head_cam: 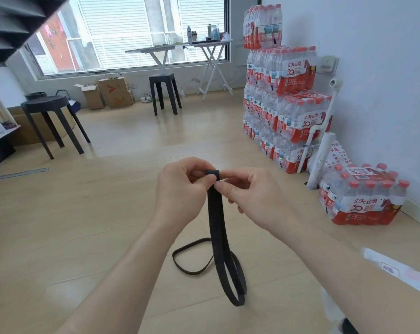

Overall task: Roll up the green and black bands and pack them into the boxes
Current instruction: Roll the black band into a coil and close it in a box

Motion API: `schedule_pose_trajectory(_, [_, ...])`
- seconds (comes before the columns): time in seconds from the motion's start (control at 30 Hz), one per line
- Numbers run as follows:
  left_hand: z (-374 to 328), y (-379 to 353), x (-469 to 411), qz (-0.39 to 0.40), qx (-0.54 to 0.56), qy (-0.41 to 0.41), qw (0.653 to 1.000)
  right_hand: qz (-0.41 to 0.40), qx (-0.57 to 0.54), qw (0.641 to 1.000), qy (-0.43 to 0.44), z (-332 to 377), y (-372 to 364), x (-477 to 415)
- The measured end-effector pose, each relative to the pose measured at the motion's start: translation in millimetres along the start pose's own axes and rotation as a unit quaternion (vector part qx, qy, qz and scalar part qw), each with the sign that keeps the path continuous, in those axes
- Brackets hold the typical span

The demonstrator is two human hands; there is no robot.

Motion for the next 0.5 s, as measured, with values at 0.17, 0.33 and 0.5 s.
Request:
schedule_pose_trajectory(0.17, [0.3,-6.0,-0.5,-0.058,0.049,0.035,0.996,-0.013,0.176,0.983,0.053,6.9,-5.4,0.3])
schedule_pose_trajectory(0.33, [3.2,-11.2,1.4,-0.051,0.172,0.079,0.981,-0.009,0.282,0.958,0.054,11.2,-6.5,1.3])
schedule_pose_trajectory(0.5, [6.0,-15.5,1.4,-0.028,0.162,0.087,0.982,0.038,0.280,0.959,0.017,7.8,-1.3,-1.3])
Point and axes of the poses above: each hand's wrist, its own x-axis away from the middle knuckle, its own y-axis out of the back of the hand, z = x × y, the point moved 1 cm from there along -x, towards the middle knuckle, and after that the axes turned 7 degrees about z, right-handed, at the moved point
